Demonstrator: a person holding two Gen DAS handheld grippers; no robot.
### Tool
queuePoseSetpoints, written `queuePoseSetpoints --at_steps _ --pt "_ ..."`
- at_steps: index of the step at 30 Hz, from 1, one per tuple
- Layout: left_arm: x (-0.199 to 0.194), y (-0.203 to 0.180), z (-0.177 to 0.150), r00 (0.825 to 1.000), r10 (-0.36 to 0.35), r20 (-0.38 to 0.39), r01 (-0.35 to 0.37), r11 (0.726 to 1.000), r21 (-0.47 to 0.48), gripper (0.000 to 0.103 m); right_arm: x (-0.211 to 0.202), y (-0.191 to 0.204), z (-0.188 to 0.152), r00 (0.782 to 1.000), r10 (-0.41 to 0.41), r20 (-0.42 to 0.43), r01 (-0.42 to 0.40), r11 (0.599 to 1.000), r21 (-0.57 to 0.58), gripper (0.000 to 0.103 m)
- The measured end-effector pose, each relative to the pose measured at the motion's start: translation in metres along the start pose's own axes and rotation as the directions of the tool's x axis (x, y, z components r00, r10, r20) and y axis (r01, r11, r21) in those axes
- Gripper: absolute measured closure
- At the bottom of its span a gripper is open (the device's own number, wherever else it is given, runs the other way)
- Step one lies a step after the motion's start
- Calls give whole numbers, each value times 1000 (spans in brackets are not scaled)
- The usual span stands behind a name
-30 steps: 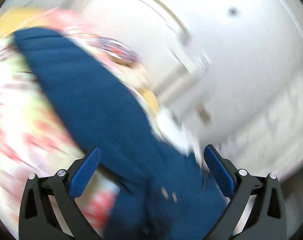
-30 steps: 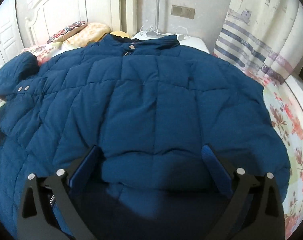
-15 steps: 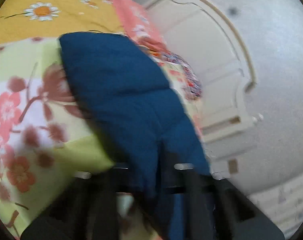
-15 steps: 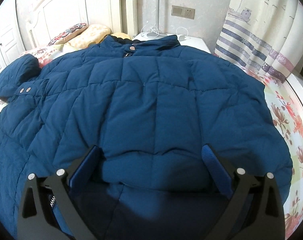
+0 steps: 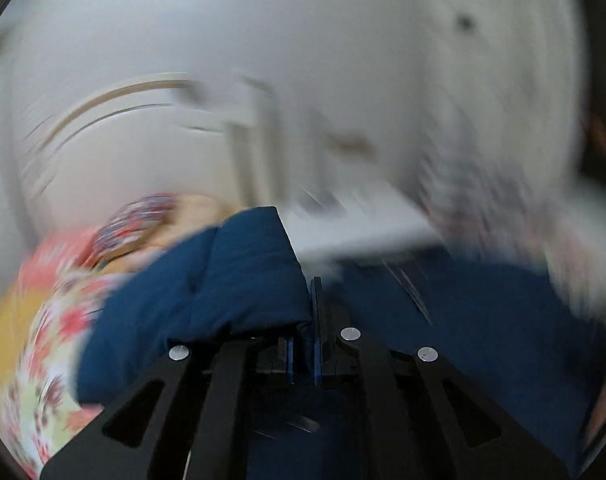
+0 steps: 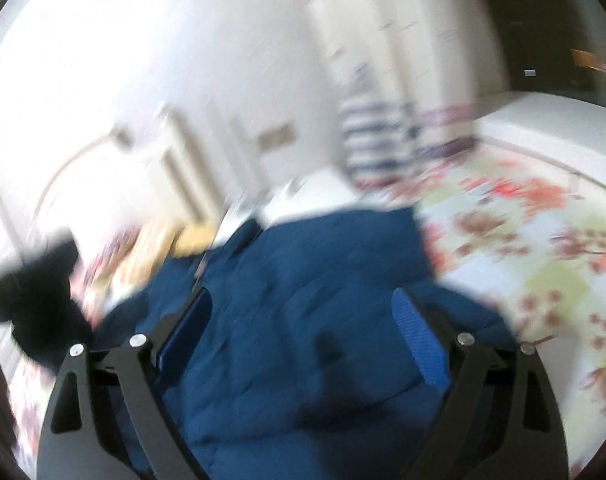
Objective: Fold large clothes
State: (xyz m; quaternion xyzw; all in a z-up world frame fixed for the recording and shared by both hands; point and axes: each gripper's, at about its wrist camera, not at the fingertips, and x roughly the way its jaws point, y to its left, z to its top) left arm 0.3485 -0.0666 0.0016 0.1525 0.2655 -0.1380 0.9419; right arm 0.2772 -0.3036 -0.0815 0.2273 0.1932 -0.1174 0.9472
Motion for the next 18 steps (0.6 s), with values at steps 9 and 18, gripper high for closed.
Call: queuePoseSetpoints --at_steps 9,18 --pt "57 -131 -76 975 111 -195 -18 904 426 93 4 -44 7 998 -62 -12 63 983 171 12" --pt "-4 -100 -56 965 -176 -192 240 891 387 4 9 -35 3 998 -61 -27 63 991 121 12"
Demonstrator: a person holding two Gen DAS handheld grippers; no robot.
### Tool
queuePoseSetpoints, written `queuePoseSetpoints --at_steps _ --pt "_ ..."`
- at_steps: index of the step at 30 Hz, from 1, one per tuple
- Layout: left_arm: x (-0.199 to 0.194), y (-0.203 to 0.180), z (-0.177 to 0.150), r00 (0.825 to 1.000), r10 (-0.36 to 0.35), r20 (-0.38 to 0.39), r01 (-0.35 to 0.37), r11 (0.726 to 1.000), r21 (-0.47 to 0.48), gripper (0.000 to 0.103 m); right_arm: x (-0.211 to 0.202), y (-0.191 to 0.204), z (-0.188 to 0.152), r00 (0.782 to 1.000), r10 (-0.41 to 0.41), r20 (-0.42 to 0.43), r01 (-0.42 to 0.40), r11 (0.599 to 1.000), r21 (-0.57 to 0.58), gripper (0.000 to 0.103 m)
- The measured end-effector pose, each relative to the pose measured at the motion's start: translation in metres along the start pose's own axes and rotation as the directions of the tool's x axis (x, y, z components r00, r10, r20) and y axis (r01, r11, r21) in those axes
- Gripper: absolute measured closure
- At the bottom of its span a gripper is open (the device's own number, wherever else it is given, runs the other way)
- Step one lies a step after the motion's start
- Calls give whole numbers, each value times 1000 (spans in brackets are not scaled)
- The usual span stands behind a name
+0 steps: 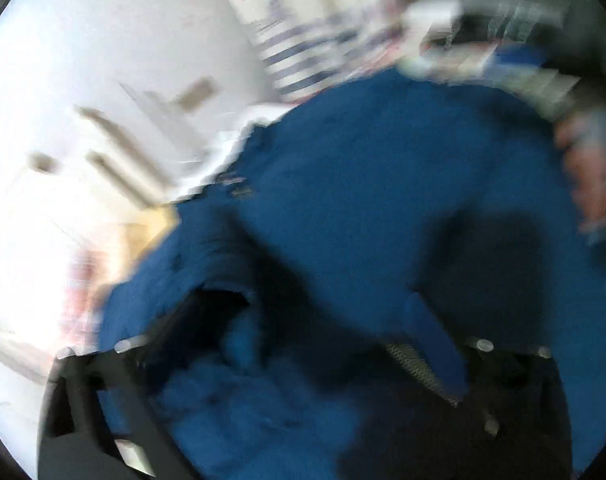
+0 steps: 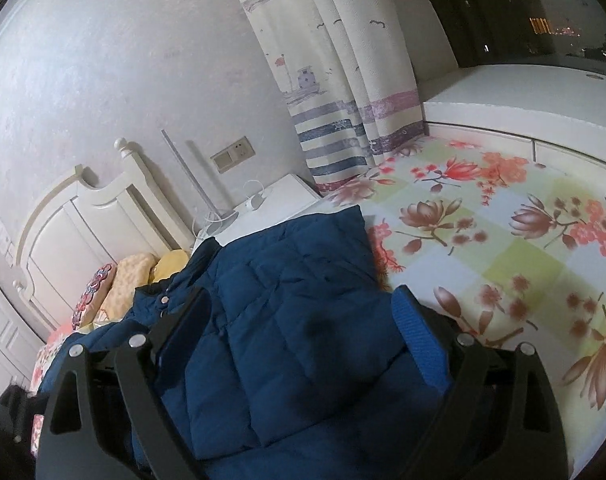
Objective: Fold large clothes
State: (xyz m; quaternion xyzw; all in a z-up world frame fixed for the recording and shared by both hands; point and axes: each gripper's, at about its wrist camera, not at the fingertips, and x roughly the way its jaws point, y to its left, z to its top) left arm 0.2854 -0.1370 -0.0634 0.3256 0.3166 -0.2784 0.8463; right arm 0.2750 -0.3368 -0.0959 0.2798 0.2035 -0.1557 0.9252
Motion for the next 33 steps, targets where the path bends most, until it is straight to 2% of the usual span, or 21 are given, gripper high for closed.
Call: queuePoseSetpoints --at_steps 1,3,5,6,8,9,10,11,12,15,18,20,21,22,24,25,27,30,31,32,33 --pt "-12 9 -2 999 -7 34 9 999 -53 4 0 0 0 1000 -2 0 2 1000 1 12" --pt "-38 29 -10 990 60 127 -39 985 -165 4 0 0 0 1000 -2 -3 2 1000 -5 12" --pt "-61 61 -29 973 128 194 -54 936 -348 4 1 1 0 1000 0 -11 0 1000 -17 12" --pt "-67 84 -43 965 169 202 -53 875 -480 4 1 3 -1 1000 0 -12 0 1000 -29 12" --pt "-65 118 -79 966 211 149 -51 722 -690 4 1 8 -3 1000 3 -12 -3 998 -58 12" --pt "-62 123 -93 969 220 114 -68 680 -730 4 2 12 -5 1000 4 -17 -6 997 -76 12" --pt "-53 129 -107 969 242 45 -123 636 -762 4 3 16 -6 1000 4 -20 -6 995 -101 12" --pt "-42 130 -117 966 256 -17 -176 614 -769 4 3 20 -8 1000 8 -21 -11 992 -123 12" --pt "-38 126 -126 967 252 -47 -196 610 -768 4 2 24 -9 1000 14 -22 -17 989 -144 12" --pt "-11 129 -143 979 174 -103 -187 584 -790 4 -1 42 -16 998 51 -27 -56 972 -229 12" --pt "-1 152 -170 980 119 -160 -197 485 -852 4 -7 68 -26 994 96 -44 -106 934 -343 12" --pt "7 162 -184 990 52 -135 -144 428 -892 4 -10 95 -35 987 138 -83 -160 888 -431 12" --pt "3 162 -190 992 59 -116 -130 422 -897 4 -12 110 -42 983 153 -100 -183 856 -484 13" --pt "2 163 -192 992 61 -110 -125 411 -903 4 -14 133 -52 979 160 -125 -203 801 -564 13" --pt "3 162 -191 991 66 -117 -134 411 -902 4 -13 171 -73 976 146 -163 -218 693 -687 13" --pt "2 161 -191 990 67 -126 -142 415 -898 4 -10 191 -85 976 128 -175 -216 628 -747 13" --pt "1 159 -189 987 71 -143 -160 425 -891 4 -1 224 -103 980 85 -182 -199 530 -824 14" --pt "1 159 -189 987 73 -144 -161 425 -891 4 16 271 -135 979 7 -202 -191 353 -916 17" --pt "0 155 -191 987 74 -143 -161 425 -891 4 19 282 -145 984 -10 -180 -168 297 -940 18" --pt "0 157 -191 987 74 -144 -162 425 -890 4 24 294 -158 992 -33 -123 -113 217 -970 19" --pt "1 157 -191 987 75 -145 -163 426 -890 4 28 303 -168 995 -46 -91 -82 161 -984 23"
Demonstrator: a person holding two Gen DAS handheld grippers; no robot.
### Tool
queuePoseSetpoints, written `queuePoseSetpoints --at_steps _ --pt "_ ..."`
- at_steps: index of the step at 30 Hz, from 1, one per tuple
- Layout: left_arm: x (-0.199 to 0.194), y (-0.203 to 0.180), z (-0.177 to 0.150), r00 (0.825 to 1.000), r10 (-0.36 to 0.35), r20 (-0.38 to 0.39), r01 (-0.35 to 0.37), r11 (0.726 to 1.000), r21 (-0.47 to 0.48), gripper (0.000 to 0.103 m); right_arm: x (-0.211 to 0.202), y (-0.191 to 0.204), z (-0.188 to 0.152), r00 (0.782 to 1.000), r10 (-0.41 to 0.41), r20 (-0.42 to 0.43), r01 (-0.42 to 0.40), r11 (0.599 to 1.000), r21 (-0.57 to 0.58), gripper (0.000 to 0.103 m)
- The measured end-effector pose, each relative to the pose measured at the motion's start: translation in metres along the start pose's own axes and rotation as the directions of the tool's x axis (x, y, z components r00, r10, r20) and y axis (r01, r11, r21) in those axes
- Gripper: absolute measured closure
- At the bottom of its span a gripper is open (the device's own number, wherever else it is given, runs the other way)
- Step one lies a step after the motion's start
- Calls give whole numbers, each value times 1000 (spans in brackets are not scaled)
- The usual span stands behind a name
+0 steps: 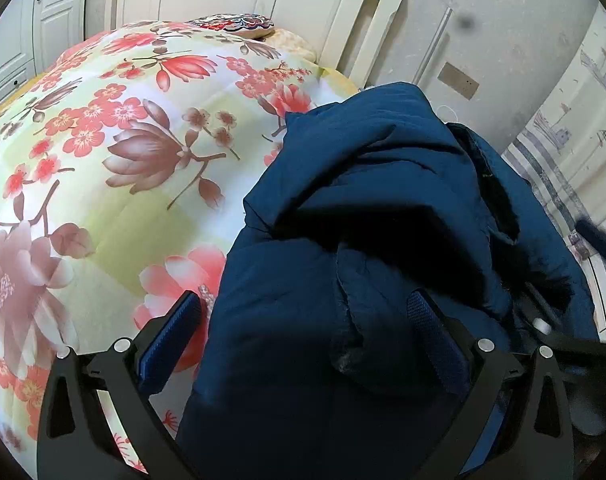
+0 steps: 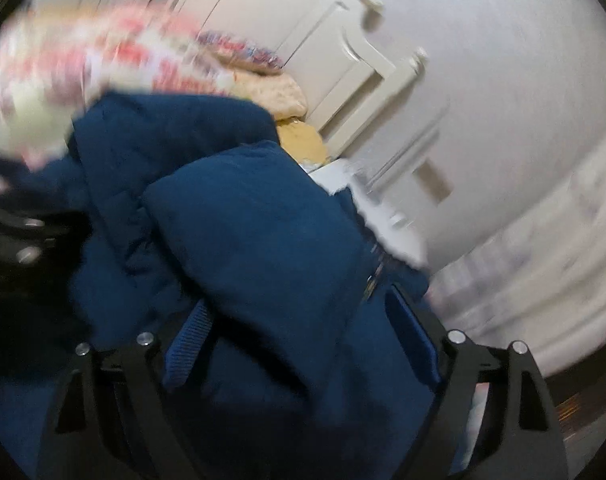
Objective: Fold large clothes
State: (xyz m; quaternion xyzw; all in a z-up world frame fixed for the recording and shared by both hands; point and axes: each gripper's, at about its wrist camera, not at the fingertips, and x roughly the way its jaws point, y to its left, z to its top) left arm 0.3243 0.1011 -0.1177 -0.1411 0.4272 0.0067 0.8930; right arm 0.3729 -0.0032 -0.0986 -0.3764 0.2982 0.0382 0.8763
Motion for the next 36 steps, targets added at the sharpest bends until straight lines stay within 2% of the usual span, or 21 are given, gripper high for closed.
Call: queuePoseSetpoints --at_steps 1,2,3,4,6,8,9,10,11,13,15,16,18,19,23,26,28,29,30,33,36 --pt "0 0 0 1000 3 -1 -3 1000 2 4 3 10 7 1000 -29 5 29 998 -52 26" --pt "-1 -1 0 1000 6 -1 -6 1000 4 4 4 13 11 999 -46 16 47 996 -78 37" --pt "0 -1 1 1000 7 -2 -7 1000 5 4 3 17 13 998 -47 31 50 993 -102 69" --pt "0 -1 1 1000 7 -2 -7 1000 5 4 1 16 13 999 -33 29 35 995 -90 80" --pt "0 0 1 1000 5 -2 -5 1000 4 4 -13 -9 9 997 18 80 -22 998 57 84" --pt "-1 -1 1 1000 5 -2 -5 1000 4 4 -29 -56 -8 986 98 137 -136 944 300 84" --pt "0 -1 2 1000 6 -2 -5 1000 4 4 -37 -92 -29 971 150 187 -223 852 473 84" --pt "0 -1 2 1000 6 -2 -6 1000 4 4 -40 -117 -48 958 173 227 -276 768 579 84" --pt "0 -1 2 1000 6 -2 -6 1000 4 4 -43 -149 -81 938 191 289 -344 619 706 84" --pt "0 -1 2 1000 8 -3 -8 1000 5 4 -31 -195 -153 899 215 381 -432 302 850 84" --pt "0 -1 2 1000 9 -3 -9 1000 7 4 -6 -208 -201 880 288 376 -427 137 894 79" --pt "0 -1 2 1000 10 -4 -10 1000 8 4 5 -206 -221 875 330 353 -403 94 910 76" --pt "0 -1 2 1000 11 -4 -11 1000 9 4 23 -195 -242 852 416 319 -374 56 926 61" --pt "0 0 3 1000 9 -4 -9 1000 9 4 26 -189 -249 843 430 323 -378 45 925 59" --pt "1 1 4 1000 5 -3 -5 1000 7 4 15 -192 -255 841 390 374 -410 8 912 37" --pt "2 0 4 1000 8 -3 -8 1000 9 4 8 -198 -267 858 344 382 -398 -27 917 35" --pt "3 0 4 1000 8 -3 -8 1000 10 4 9 -197 -274 864 338 373 -384 -36 923 50" --pt "3 0 4 1000 8 -3 -8 1000 10 4 11 -195 -275 869 351 350 -368 -16 930 72" --pt "3 1 4 1000 8 -3 -8 1000 10 4 11 -194 -275 866 364 344 -369 -3 930 78" --pt "3 1 4 1000 6 -2 -6 1000 8 4 -5 -197 -268 869 332 368 -400 32 916 86" --pt "4 1 4 1000 7 -2 -7 1000 9 4 -32 -203 -258 892 299 338 -382 103 918 86"
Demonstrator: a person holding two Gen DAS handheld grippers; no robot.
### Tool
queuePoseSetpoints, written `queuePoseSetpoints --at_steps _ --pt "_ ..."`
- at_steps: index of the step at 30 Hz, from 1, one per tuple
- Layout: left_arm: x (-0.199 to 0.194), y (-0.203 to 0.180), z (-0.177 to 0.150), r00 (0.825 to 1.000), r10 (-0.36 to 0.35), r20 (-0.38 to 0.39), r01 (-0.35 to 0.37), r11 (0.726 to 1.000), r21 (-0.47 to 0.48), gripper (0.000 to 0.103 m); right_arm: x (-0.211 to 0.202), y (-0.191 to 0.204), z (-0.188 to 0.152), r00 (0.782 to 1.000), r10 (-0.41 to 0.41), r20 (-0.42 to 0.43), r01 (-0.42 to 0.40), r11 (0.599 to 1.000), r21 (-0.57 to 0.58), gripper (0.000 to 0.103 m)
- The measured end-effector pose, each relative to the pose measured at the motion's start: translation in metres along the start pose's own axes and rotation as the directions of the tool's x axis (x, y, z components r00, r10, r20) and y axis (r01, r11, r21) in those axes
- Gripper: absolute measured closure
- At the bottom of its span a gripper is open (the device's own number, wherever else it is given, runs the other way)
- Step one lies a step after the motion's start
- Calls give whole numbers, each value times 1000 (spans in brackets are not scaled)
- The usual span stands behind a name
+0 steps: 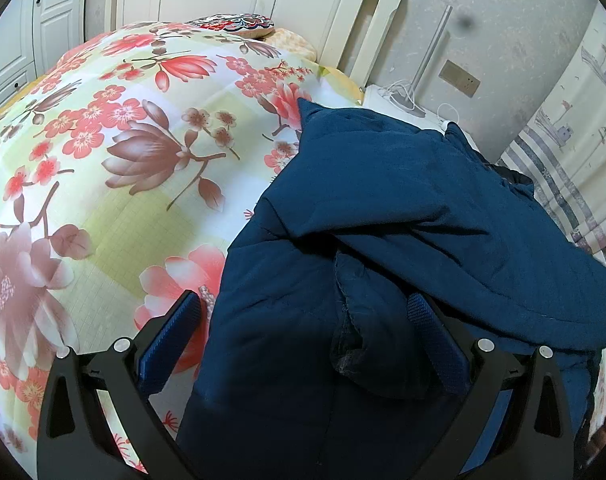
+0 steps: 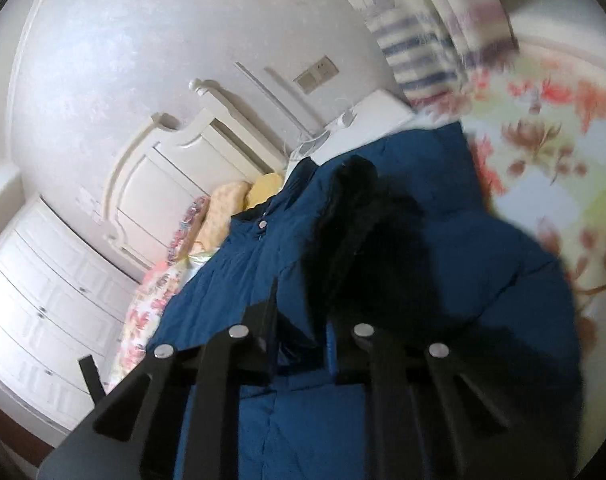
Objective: Fold large clothes
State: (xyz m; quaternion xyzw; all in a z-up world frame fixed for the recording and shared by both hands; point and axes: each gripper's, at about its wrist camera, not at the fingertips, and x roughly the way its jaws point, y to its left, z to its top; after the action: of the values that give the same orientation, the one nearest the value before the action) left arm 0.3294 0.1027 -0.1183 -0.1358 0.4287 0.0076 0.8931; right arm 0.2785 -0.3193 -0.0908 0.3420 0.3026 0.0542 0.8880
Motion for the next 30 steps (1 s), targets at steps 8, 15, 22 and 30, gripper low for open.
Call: queuePoseSetpoints --at_steps 8,15,22,30 --pt "0 1 0 1000 -5 2 5 1000 -4 4 14 -16 -19 973 -150 -177 152 988 -2 62" --pt "1 2 0 1000 2 0 -2 1000 0 4 -26 61 0 946 -299 121 322 896 -306 49" --pt "1 0 1 1000 21 -6 -21 1000 13 4 69 76 -20 871 -492 -4 407 724 -557 41" --pt "-76 -6 14 967 32 254 -19 998 -57 4 80 65 -32 881 -472 25 407 731 -547 37"
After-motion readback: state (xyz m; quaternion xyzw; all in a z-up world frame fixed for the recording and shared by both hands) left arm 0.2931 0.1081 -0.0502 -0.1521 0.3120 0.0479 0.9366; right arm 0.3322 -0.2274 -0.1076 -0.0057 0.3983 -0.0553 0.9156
